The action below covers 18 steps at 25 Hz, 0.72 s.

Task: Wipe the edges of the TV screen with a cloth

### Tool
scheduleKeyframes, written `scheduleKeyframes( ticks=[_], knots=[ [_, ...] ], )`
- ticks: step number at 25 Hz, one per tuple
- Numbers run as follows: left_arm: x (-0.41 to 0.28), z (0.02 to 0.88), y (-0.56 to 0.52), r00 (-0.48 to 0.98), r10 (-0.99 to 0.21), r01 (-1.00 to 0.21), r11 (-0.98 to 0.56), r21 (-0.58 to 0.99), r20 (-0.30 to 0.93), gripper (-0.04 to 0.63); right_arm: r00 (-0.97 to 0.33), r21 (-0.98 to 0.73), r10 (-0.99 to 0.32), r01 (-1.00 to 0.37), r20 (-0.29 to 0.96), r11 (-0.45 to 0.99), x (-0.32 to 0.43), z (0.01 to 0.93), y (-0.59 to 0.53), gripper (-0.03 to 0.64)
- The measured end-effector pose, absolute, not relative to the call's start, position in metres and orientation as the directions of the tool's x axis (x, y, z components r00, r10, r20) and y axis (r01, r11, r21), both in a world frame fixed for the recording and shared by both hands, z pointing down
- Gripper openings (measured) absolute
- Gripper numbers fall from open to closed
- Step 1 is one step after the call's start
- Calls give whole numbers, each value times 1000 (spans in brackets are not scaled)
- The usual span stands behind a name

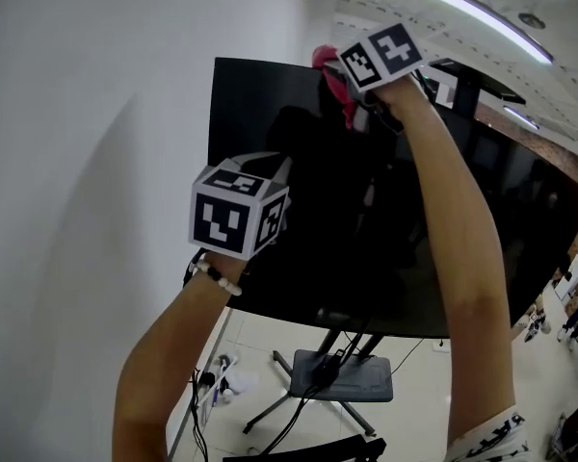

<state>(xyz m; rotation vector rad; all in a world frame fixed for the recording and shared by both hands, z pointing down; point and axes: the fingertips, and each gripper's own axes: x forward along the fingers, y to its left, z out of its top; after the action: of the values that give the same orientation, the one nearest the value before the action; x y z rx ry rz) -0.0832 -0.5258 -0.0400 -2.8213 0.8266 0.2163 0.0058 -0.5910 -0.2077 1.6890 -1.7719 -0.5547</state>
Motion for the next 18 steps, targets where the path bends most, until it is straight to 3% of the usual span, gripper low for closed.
scheduleKeyframes(
  ticks=[9,18],
  knots=[
    [-160,-3,-581,728,-667,-684,-724,-94,-161,2,-127,744,-981,-639,149,196,-107,-207,-672,60],
    [-231,26,-598,652,-746,-758,-649,-68,-137,2,-143,818,-976,-533,166,217,-197,-182,-709,60]
  ],
)
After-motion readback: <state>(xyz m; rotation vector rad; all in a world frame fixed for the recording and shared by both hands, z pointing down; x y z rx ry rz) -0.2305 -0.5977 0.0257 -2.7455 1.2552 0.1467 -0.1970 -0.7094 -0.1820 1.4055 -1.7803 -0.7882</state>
